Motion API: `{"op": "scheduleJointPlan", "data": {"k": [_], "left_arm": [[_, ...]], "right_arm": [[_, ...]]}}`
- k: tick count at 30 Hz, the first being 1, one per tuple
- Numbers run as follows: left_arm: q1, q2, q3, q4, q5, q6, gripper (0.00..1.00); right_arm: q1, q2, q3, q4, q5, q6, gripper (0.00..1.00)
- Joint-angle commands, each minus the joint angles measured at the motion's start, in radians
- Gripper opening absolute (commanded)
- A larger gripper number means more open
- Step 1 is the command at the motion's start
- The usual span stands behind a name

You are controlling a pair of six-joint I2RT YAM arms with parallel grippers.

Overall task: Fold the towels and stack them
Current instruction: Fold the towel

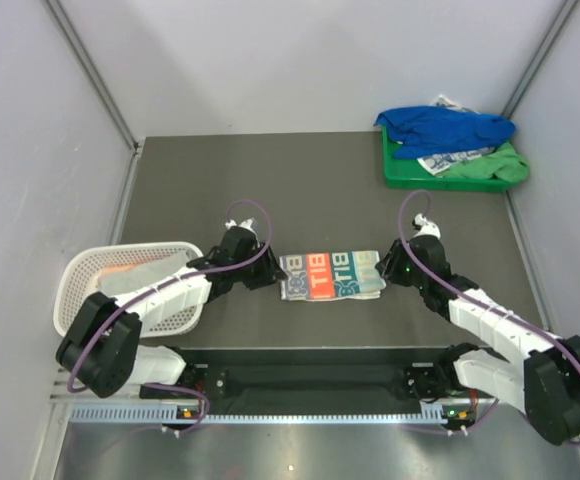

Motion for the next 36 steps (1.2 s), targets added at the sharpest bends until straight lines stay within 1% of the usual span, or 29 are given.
{"op": "scheduleJointPlan", "data": {"k": [1,5,10,12,15,19,24,30,31,32,33,35,36], "left_arm": [[-0.017,-0.014,0.002,-0.013,-0.023,-0.031,0.47],[-0.028,-0.023,-0.011,-0.039,-0.024,-0.029,0.47],[-0.038,-0.024,-0.037,-0.014,-0.018,-0.039,0.54],[-0.048,-0.021,-0.044,-0.005,-0.017,-0.043,0.54],[-0.057,-0.001,-0.047,0.013,-0.012,-0.049,0.54],[-0.072,0.029,-0.047,0.038,-0.011,-0.062,0.51],[-0.075,0.017,-0.051,0.047,-0.018,-0.069,0.38],[-0.075,0.034,-0.014,0.024,-0.024,-0.046,0.27],[-0.075,0.037,-0.008,0.024,-0.024,-0.046,0.21],[-0.077,0.045,-0.007,0.023,-0.023,-0.045,0.17],[-0.077,0.046,-0.005,0.023,-0.021,-0.045,0.15],[-0.077,0.051,-0.002,0.021,-0.021,-0.043,0.05],[-0.077,0.052,0.001,0.017,-0.024,-0.04,0.03]], "right_arm": [[0.024,0.032,0.06,-0.005,0.026,-0.01,0.36],[0.039,0.03,0.026,-0.011,0.039,0.012,0.36],[0.059,0.024,-0.008,-0.023,0.072,0.033,0.36],[0.059,0.019,-0.017,-0.018,0.073,0.039,0.36],[0.064,0.021,-0.028,-0.02,0.08,0.05,0.36],[0.067,0.018,-0.042,-0.021,0.08,0.066,0.36],[0.079,-0.002,-0.054,-0.026,0.083,0.075,0.36],[0.087,-0.004,-0.068,-0.014,0.073,0.089,0.33],[0.087,0.002,-0.068,-0.011,0.071,0.09,0.32],[0.088,0.004,-0.068,-0.011,0.069,0.092,0.32],[0.09,0.004,-0.069,-0.008,0.066,0.093,0.29],[0.09,0.004,-0.071,-0.006,0.066,0.095,0.27],[0.09,0.003,-0.069,-0.008,0.066,0.095,0.24]]}}
